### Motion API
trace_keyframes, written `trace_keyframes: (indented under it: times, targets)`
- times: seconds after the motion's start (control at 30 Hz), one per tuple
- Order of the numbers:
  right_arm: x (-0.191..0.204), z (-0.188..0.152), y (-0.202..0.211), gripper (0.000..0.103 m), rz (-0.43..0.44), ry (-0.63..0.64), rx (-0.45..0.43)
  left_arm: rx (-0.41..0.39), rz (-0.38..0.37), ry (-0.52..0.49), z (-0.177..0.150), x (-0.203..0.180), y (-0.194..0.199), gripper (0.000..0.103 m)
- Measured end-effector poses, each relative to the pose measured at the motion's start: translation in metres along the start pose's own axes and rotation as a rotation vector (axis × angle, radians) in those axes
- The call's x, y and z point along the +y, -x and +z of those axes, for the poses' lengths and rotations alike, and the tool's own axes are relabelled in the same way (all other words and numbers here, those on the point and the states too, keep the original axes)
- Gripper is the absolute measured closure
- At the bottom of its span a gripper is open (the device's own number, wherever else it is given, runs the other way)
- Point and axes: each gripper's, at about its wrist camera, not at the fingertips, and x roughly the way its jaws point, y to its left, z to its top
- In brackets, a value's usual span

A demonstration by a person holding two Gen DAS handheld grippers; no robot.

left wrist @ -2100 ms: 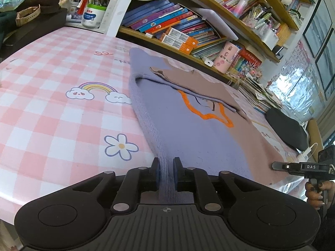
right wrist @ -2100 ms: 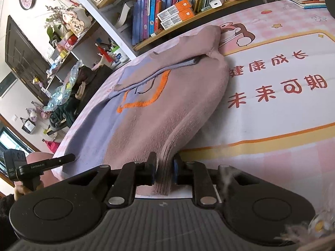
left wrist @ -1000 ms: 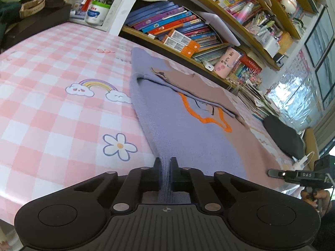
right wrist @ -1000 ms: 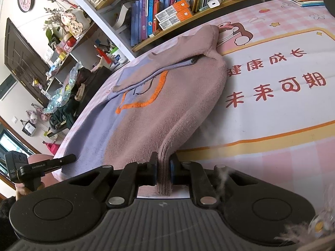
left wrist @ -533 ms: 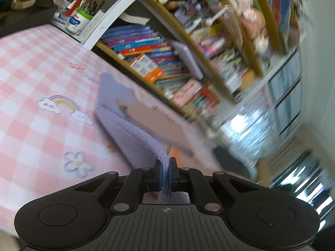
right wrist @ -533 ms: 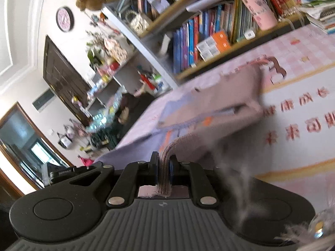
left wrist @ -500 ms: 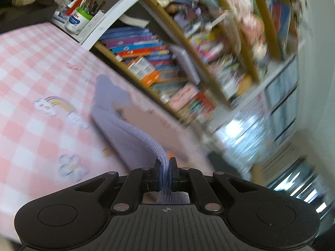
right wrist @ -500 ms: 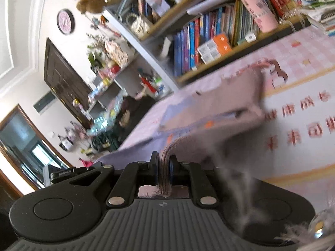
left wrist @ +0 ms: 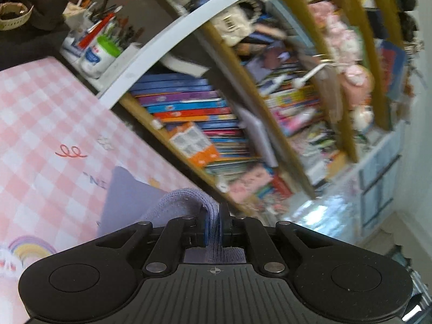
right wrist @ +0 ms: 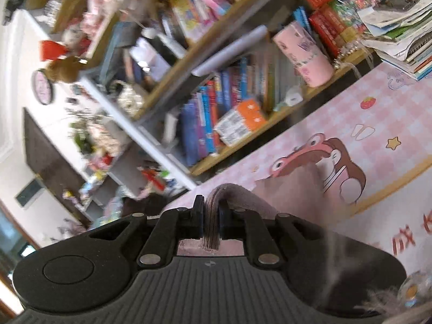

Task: Fold clothes
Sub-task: 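Lift the hem with both grippers and fold it over toward the collar, then open both grippers and release the folded hem onto the sweater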

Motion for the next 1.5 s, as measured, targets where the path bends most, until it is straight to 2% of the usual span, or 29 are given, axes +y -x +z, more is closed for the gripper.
trace_keyframes:
  times: [0.1,0.2,0.23,0.3,0.33,0.37,0.5,0.57,0.73,0.83,0.9,1.07,1.13,1.2,1.23,1.27,1.37,1.5]
  targets:
    - [-0.014,0.001,-0.03,0.093,-0.061,-0.026,0.02,0.031,0.056,0.017,0.003,0.017,-0.026,0.096]
    - [-0.033,-0.003,-0.054,0.091,-0.115,-0.057,0.05,0.063,0.108,0.031,0.003,0.032,-0.044,0.091]
    - [-0.038,-0.005,-0.062,0.089,-0.131,-0.069,0.058,0.074,0.126,0.036,0.003,0.036,-0.05,0.086]
    - [-0.047,-0.008,-0.071,0.083,-0.159,-0.083,0.067,0.091,0.164,0.043,0.003,0.044,-0.059,0.061]
    - [-0.05,-0.009,-0.073,0.079,-0.171,-0.086,0.068,0.093,0.184,0.037,0.004,0.046,-0.061,0.039]
    - [-0.053,-0.01,-0.075,0.073,-0.183,-0.088,0.068,0.088,0.191,0.019,0.005,0.045,-0.06,0.035]
    - [-0.054,-0.009,-0.067,0.067,-0.207,-0.027,0.051,0.036,0.175,-0.118,0.008,0.033,-0.045,0.035]
    - [-0.048,-0.008,-0.062,0.064,-0.246,0.054,0.041,0.025,0.196,-0.217,0.009,0.023,-0.039,0.035]
    - [-0.023,-0.011,-0.068,0.058,-0.412,0.428,0.065,0.102,0.346,-0.462,0.006,0.004,-0.057,0.036]
    - [-0.017,-0.018,-0.085,0.056,-0.461,0.558,0.101,0.145,0.419,-0.577,0.001,-0.002,-0.076,0.036]
    - [-0.016,-0.022,-0.097,0.056,-0.481,0.613,0.124,0.166,0.436,-0.605,0.0,-0.003,-0.086,0.037]
    - [-0.019,-0.023,-0.122,0.058,-0.502,0.653,0.155,0.224,0.461,-0.673,0.0,-0.005,-0.108,0.041]
    - [-0.022,-0.022,-0.13,0.066,-0.501,0.658,0.166,0.239,0.472,-0.693,0.0,-0.005,-0.116,0.043]
    - [-0.024,-0.021,-0.134,0.091,-0.494,0.654,0.173,0.253,0.485,-0.709,0.0,-0.005,-0.124,0.056]
    - [-0.025,-0.022,-0.135,0.094,-0.487,0.647,0.175,0.27,0.491,-0.707,0.0,-0.002,-0.129,0.073]
    - [-0.025,-0.022,-0.136,0.095,-0.48,0.64,0.177,0.291,0.497,-0.697,-0.001,0.002,-0.132,0.084]
    - [-0.025,-0.023,-0.132,0.097,-0.466,0.632,0.169,0.294,0.484,-0.663,0.0,0.008,-0.129,0.099]
    - [-0.02,-0.01,-0.109,0.098,-0.395,0.562,0.101,0.19,0.385,-0.622,0.017,-0.01,-0.099,0.099]
